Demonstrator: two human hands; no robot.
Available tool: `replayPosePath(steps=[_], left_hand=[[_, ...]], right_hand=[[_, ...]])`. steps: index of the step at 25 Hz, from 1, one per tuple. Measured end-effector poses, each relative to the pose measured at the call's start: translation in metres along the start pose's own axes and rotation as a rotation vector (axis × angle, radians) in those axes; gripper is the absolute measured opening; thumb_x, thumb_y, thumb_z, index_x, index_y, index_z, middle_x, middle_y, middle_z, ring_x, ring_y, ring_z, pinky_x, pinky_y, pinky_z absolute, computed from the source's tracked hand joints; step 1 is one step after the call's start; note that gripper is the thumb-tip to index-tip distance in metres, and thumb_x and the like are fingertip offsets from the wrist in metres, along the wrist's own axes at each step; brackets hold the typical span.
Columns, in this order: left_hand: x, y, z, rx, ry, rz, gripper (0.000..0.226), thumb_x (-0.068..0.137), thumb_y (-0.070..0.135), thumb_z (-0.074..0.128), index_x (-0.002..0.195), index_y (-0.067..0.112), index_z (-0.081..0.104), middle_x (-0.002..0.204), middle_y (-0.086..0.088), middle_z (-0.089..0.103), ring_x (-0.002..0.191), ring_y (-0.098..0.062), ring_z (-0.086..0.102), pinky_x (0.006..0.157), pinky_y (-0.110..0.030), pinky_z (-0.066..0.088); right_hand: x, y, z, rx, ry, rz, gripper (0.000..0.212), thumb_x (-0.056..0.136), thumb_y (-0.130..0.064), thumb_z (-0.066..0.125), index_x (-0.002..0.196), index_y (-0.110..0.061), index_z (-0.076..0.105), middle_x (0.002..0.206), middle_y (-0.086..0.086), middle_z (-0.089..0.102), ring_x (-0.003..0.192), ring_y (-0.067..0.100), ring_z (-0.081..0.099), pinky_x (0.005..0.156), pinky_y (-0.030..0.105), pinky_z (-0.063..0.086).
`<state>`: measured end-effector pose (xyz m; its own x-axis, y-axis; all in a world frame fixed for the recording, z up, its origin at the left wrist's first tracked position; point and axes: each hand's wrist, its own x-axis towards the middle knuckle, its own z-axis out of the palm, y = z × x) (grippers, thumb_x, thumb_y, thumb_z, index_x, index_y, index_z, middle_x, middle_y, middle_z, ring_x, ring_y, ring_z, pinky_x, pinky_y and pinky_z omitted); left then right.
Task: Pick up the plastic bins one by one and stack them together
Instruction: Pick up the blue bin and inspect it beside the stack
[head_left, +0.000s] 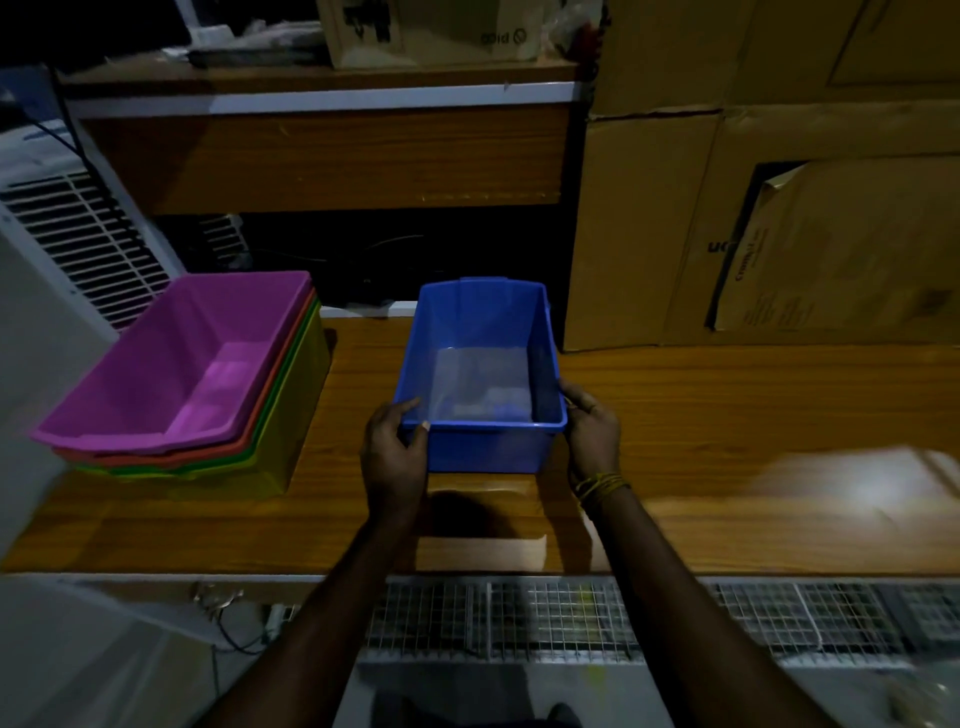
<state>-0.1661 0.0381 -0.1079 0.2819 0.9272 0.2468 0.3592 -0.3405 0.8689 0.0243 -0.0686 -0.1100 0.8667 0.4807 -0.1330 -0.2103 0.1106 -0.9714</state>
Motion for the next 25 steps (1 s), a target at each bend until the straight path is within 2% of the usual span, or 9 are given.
replayPosePath(steps=[5, 9, 12, 14, 19, 21, 25], left_hand=[[0.001, -0.014, -0.028, 0.082, -0.113, 0.012, 0.029, 0.090, 0.009, 0.063, 0.118, 0.014, 0.066, 0.135, -0.014, 0.053, 0.122, -0.033, 0.053, 0.100, -0.041, 0.048], [-0.014, -0.020, -0.035, 0.272, -0.139, 0.087, 0.025, 0.088, 0.017, 0.063, 0.112, 0.020, 0.070, 0.146, -0.022, 0.041, 0.136, -0.041, 0.037, 0.108, -0.045, 0.036], [-0.033, -0.027, -0.035, 0.336, -0.213, 0.137, 0.028, 0.088, 0.032, 0.062, 0.116, 0.029, 0.066, 0.158, -0.020, 0.023, 0.146, -0.045, 0.016, 0.115, -0.056, 0.028], [-0.046, -0.030, -0.037, 0.392, -0.259, 0.184, 0.033, 0.087, 0.047, 0.053, 0.118, 0.038, 0.061, 0.161, -0.016, 0.015, 0.146, -0.049, 0.006, 0.113, -0.064, 0.023], [-0.068, -0.026, -0.045, 0.460, -0.309, 0.218, 0.045, 0.082, 0.068, 0.037, 0.120, 0.050, 0.054, 0.163, -0.008, 0.004, 0.145, -0.053, -0.002, 0.111, -0.069, 0.021], [-0.073, -0.025, -0.048, 0.482, -0.308, 0.230, 0.048, 0.082, 0.071, 0.034, 0.122, 0.053, 0.053, 0.164, -0.006, 0.001, 0.145, -0.053, -0.003, 0.110, -0.069, 0.022], [-0.077, -0.019, -0.051, 0.499, -0.332, 0.208, 0.040, 0.088, 0.064, 0.045, 0.126, 0.052, 0.053, 0.165, -0.008, -0.001, 0.145, -0.054, -0.006, 0.111, -0.070, 0.018]], right_hand=[[-0.035, 0.014, 0.008, -0.043, 0.078, -0.026, 0.030, 0.093, 0.006, 0.052, 0.115, -0.006, 0.069, 0.113, 0.016, 0.070, 0.109, 0.036, 0.066, 0.092, 0.052, 0.056], [-0.071, 0.019, 0.016, -0.097, 0.149, -0.078, 0.033, 0.092, 0.006, 0.051, 0.114, -0.009, 0.070, 0.114, 0.014, 0.070, 0.109, 0.033, 0.066, 0.093, 0.053, 0.056], [-0.095, 0.028, 0.019, -0.206, 0.201, -0.121, 0.033, 0.094, 0.002, 0.050, 0.115, -0.013, 0.071, 0.114, 0.010, 0.072, 0.108, 0.028, 0.068, 0.091, 0.052, 0.057], [-0.108, 0.035, 0.019, -0.267, 0.243, -0.149, 0.033, 0.094, -0.002, 0.050, 0.114, -0.017, 0.073, 0.115, 0.008, 0.072, 0.107, 0.025, 0.068, 0.091, 0.052, 0.057], [-0.136, 0.036, 0.016, -0.369, 0.338, -0.195, 0.036, 0.093, 0.002, 0.046, 0.111, -0.015, 0.073, 0.117, 0.011, 0.069, 0.109, 0.025, 0.065, 0.095, 0.045, 0.055], [-0.142, 0.035, 0.015, -0.372, 0.345, -0.218, 0.037, 0.093, 0.003, 0.045, 0.110, -0.014, 0.073, 0.114, 0.010, 0.070, 0.107, 0.027, 0.065, 0.093, 0.045, 0.055], [-0.147, 0.034, 0.016, -0.383, 0.367, -0.216, 0.039, 0.092, 0.002, 0.044, 0.105, -0.021, 0.073, 0.113, 0.010, 0.070, 0.104, 0.029, 0.065, 0.091, 0.046, 0.056]])
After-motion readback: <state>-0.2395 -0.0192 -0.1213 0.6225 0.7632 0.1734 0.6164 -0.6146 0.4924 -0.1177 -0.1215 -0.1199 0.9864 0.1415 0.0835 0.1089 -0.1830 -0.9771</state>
